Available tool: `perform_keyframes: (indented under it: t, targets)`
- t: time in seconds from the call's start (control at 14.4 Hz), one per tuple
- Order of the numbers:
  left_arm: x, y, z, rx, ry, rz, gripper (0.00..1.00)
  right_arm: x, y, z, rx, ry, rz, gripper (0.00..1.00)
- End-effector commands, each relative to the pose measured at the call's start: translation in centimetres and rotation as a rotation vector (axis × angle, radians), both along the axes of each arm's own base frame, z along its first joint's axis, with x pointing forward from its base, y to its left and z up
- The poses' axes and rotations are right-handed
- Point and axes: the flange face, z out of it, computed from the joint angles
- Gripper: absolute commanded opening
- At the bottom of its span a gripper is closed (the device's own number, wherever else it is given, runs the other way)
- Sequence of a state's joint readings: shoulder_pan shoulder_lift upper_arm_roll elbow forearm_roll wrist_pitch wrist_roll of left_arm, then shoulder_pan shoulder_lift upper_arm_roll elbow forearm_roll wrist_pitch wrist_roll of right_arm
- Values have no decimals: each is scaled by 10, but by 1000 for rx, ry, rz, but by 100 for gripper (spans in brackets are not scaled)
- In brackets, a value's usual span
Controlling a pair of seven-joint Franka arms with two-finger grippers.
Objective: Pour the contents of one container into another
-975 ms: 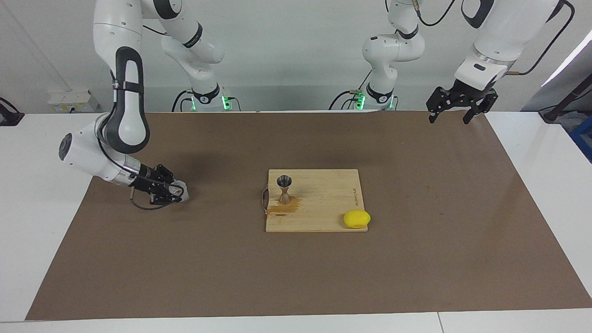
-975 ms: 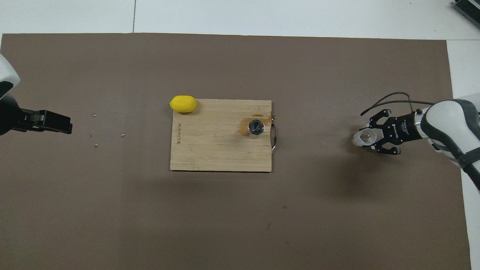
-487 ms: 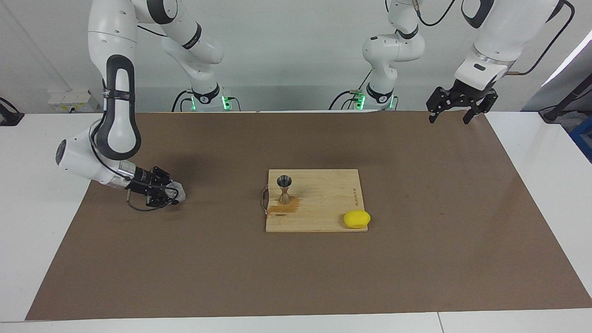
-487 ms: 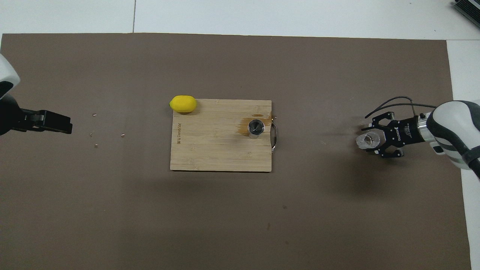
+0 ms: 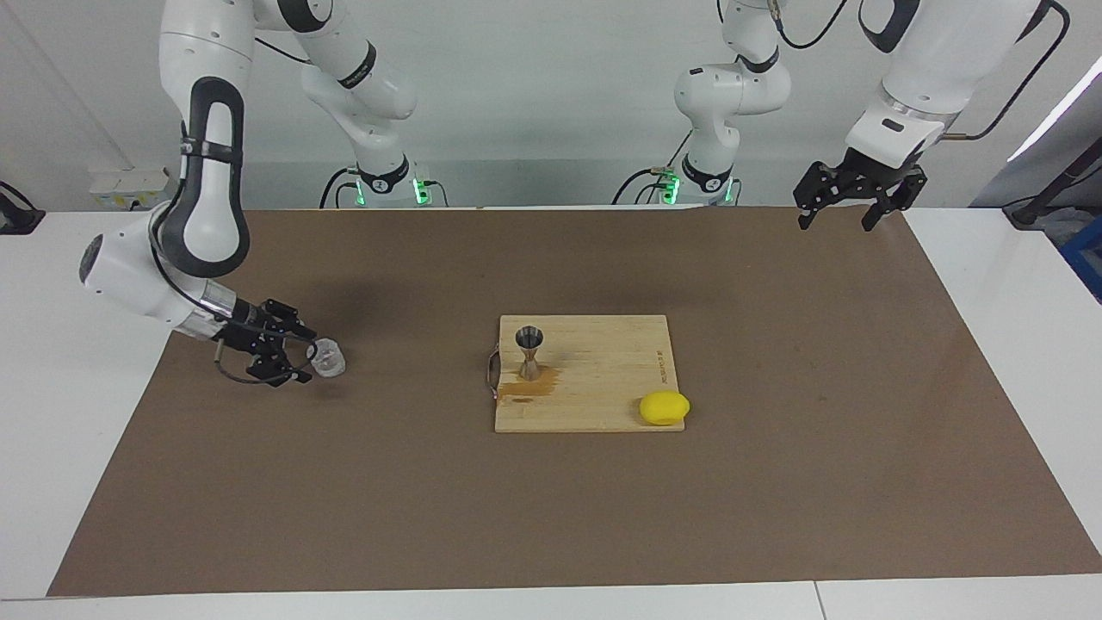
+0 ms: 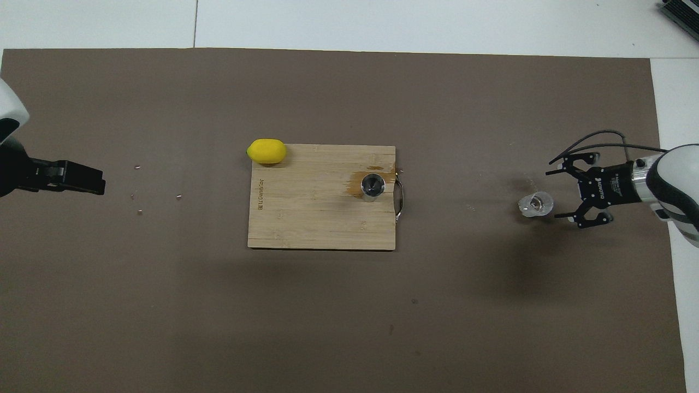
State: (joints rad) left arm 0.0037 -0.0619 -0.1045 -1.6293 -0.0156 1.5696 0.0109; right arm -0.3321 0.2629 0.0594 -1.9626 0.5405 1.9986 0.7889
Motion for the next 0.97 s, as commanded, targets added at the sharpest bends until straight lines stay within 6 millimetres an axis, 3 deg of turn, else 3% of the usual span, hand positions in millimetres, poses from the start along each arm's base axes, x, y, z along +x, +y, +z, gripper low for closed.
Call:
perform_keyframes:
  t: [0.0,0.07,0.28,0.49,0.7,0.91]
  targets:
    - [-3,1,1,8,-3,0,100,-15,5,30,-123,-29,220,100]
    - [-4,1,2,8,-5,0,100,-19,8,33,-144,-29,328,100]
    - [-4,0,2,8,-5,-2,100,-16,43,36,-156,-87,673,100]
    - [-4,0,1,8,-3,-2,100,-14,96,50,-293,-101,1053,100]
    - [-3,1,1,8,-3,0,100,-15,132,70,-339,-130,1132,100]
    - [-3,1,1,8,-3,0,100,-10,154,120,-394,-228,1151,100]
